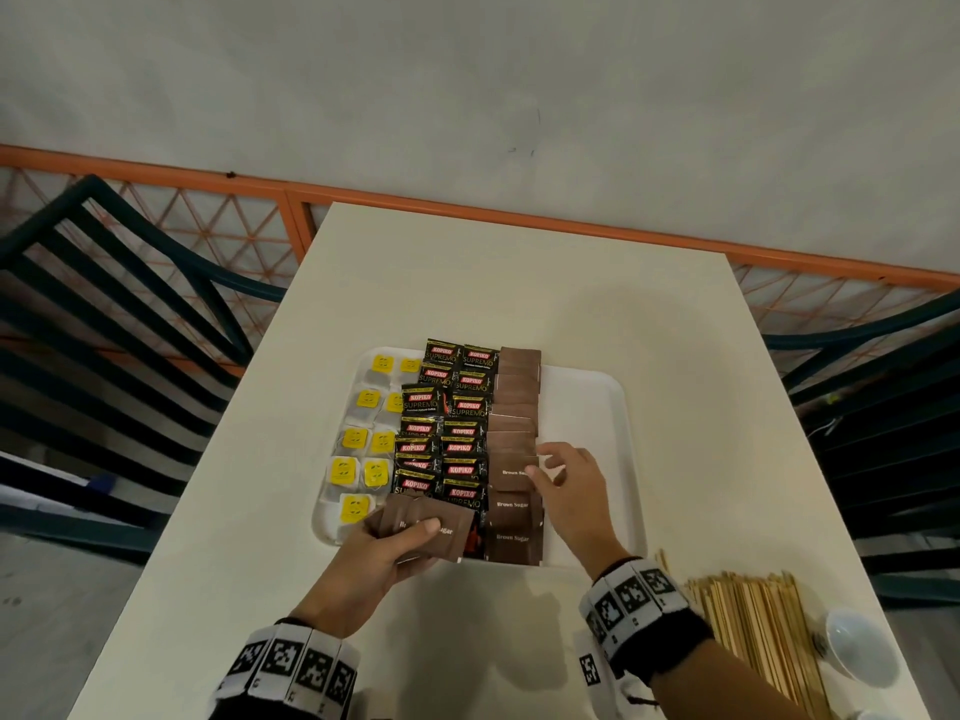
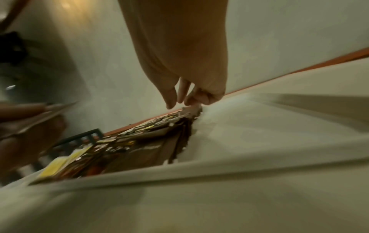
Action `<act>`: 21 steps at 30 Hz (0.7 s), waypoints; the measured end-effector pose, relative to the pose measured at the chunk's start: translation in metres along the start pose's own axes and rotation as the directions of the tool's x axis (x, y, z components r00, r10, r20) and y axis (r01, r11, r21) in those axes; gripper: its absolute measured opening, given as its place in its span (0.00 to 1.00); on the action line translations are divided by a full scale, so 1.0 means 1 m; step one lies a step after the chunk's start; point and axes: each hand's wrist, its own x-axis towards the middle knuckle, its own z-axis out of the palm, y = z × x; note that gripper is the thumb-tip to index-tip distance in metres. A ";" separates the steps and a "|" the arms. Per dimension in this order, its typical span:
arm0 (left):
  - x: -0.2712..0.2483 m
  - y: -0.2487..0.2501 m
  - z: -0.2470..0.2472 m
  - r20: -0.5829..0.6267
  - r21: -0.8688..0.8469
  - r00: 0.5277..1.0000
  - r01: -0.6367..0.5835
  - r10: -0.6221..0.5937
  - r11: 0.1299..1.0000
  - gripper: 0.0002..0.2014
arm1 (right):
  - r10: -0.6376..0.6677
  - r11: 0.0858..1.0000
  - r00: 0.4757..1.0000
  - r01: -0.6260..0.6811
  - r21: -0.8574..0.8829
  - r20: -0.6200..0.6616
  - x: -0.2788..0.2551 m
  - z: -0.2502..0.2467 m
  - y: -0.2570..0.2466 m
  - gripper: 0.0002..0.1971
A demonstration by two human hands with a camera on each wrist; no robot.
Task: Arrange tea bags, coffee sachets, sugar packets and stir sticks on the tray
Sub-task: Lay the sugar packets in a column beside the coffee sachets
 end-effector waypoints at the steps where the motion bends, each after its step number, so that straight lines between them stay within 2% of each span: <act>1: 0.001 0.000 0.001 -0.004 0.002 1.000 -0.002 0.002 1.000 0.10 | -0.074 0.997 0.997 0.075 -0.027 0.037 -0.007 0.002 -0.008 0.09; 3: 0.002 0.000 0.001 -0.012 -0.001 1.000 -0.009 0.009 1.000 0.10 | -0.173 0.983 0.963 0.180 -0.019 0.208 -0.023 0.008 -0.022 0.10; 4: 0.003 -0.001 0.002 -0.016 -0.004 1.000 -0.012 0.012 1.000 0.10 | -0.178 0.983 0.936 0.182 0.015 0.303 -0.029 0.010 -0.028 0.12; 6: 0.003 0.000 0.002 -0.007 0.001 1.000 -0.022 0.022 1.000 0.09 | -0.146 0.988 0.877 0.110 0.104 0.457 -0.039 0.014 -0.034 0.12; 7: 0.003 0.000 0.002 0.002 0.006 1.000 -0.024 0.024 1.000 0.08 | -0.136 0.988 0.860 0.078 0.136 0.493 -0.041 0.016 -0.035 0.09; 9: 0.004 -0.001 0.000 0.006 0.005 1.000 -0.025 0.025 1.000 0.08 | -0.113 0.983 0.858 0.022 0.183 0.501 -0.040 0.019 -0.035 0.05; 12: 0.005 -0.003 -0.003 -0.002 -0.029 1.000 -0.026 0.026 0.999 0.09 | -0.066 0.954 0.866 -0.090 0.284 0.495 -0.035 0.021 -0.034 0.08; 14: 0.006 -0.004 -0.005 -0.008 -0.046 1.000 -0.019 0.019 0.999 0.09 | -0.058 0.949 0.878 -0.100 0.299 0.476 -0.029 0.017 -0.033 0.05; 15: 0.007 -0.004 -0.007 -0.010 -0.058 1.000 -0.012 0.011 0.998 0.09 | -0.048 0.949 0.888 -0.102 0.297 0.458 -0.024 0.014 -0.032 0.03; 18: 0.009 -0.003 -0.010 -0.006 -0.103 1.000 0.000 -0.001 0.995 0.10 | 0.030 0.938 0.932 -0.152 0.312 0.362 -0.001 0.002 -0.026 0.09; 21: 0.011 -0.001 -0.013 0.009 -0.152 1.000 0.017 -0.016 0.988 0.11 | 0.086 0.954 0.965 -0.152 0.260 0.247 0.021 -0.009 -0.019 0.05</act>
